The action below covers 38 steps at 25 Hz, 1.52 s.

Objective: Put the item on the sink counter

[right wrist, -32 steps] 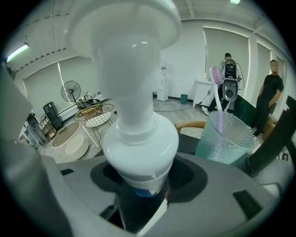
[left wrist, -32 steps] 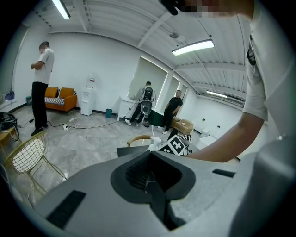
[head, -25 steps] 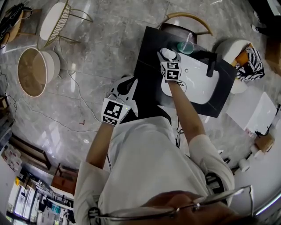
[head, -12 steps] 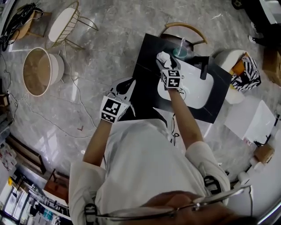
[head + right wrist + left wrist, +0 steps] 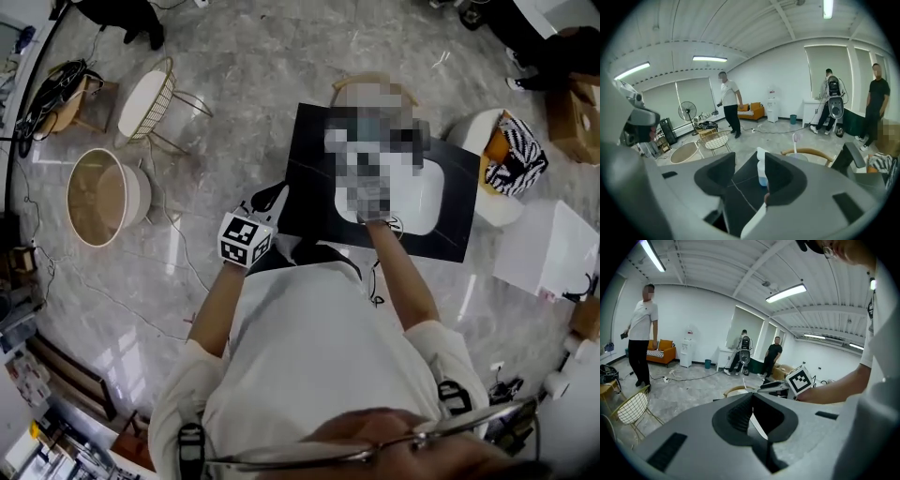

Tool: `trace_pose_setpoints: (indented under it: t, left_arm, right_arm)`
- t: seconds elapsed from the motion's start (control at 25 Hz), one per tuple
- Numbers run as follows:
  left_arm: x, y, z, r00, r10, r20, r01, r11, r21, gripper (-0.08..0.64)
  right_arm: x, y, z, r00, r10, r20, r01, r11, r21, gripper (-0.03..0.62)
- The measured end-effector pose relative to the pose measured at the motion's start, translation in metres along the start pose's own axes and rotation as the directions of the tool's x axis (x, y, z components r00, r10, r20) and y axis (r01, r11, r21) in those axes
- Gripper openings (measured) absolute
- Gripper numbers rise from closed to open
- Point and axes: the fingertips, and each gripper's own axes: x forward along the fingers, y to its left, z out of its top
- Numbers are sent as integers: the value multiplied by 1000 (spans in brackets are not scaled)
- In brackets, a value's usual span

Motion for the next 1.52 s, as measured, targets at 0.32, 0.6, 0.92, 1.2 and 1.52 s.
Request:
trace_pose_setpoints:
  t: [0.32,0.6,0.92,1.2,1.52]
  left_arm:
    - [-41,5,2,997,-70,19,69,997,45,3]
    - [-87,13,-8,991,-131,27,128,989,75,3]
    - [-133,-4,-11,976,-210,52,205,974,96,3]
    - [-155,-33,-5,964,-255,78,243,961,133,3]
    - [-166,-62,6,961,-246,125,226,962,154,3]
  right_arm:
    - [-68,45,10,995,-79,59,79,997,4,158]
    - [-131,94,18,971,-198,134,190,979,70,129]
    - [-202,155,16,941,-275,196,263,961,83,83]
    - [-244,179,5,928,-295,229,278,955,102,52]
    - [-279,176,9,932,-247,266,222,967,123,26]
